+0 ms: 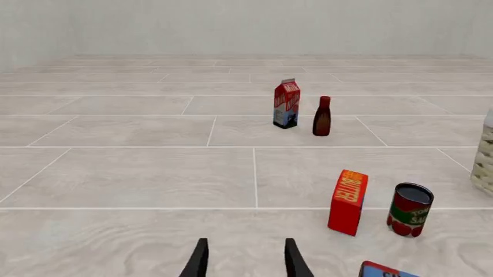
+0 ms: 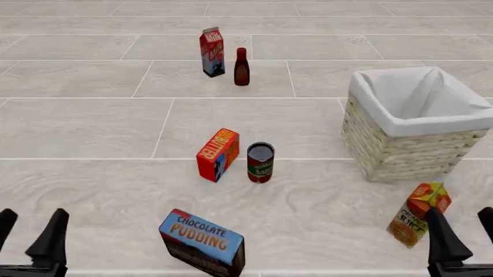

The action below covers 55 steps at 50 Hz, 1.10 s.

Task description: Pick the tomato sauce and place it in the basket.

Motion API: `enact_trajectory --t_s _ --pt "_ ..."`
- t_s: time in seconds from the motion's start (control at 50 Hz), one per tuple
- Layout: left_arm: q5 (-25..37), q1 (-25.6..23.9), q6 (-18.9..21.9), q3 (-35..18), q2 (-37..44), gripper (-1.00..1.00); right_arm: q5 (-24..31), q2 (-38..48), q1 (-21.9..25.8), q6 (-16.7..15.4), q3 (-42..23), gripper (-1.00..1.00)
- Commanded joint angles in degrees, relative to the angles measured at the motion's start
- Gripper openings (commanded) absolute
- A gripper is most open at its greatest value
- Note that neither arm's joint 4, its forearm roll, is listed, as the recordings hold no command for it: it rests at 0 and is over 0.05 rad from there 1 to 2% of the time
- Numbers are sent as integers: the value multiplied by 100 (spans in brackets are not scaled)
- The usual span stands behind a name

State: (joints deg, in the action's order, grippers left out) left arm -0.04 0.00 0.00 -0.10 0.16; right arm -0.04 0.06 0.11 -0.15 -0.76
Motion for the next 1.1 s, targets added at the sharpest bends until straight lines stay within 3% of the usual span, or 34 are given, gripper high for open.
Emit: enact_trajectory --t_s 0.02,0.48,0.54,0.64,0.7,0.78,0.82,0.86,1.1 --pt "-6 0 0 -15 25 100 45 1 15 -3 -84 100" --pt "-6 0 0 -15 25 100 146 -4 74 -23 -104 100" --pt "-6 0 0 -15 25 100 229 -4 108 -111 -170 100" --pt "-6 0 0 -15 25 100 700 27 361 49 -455 100" --pt "-6 0 0 -15 25 100 867 98 463 -143 -800 100" --pt "-6 0 0 -15 25 100 746 468 712 -199 -1044 100" --pt "-6 0 0 -15 25 100 686 609 1128 -263 -1280 100" --pt "-6 0 0 -15 25 100 510 865 1313 -506 -1339 100" --pt "-6 0 0 -15 25 100 -156 2112 1577 -521 -1674 100"
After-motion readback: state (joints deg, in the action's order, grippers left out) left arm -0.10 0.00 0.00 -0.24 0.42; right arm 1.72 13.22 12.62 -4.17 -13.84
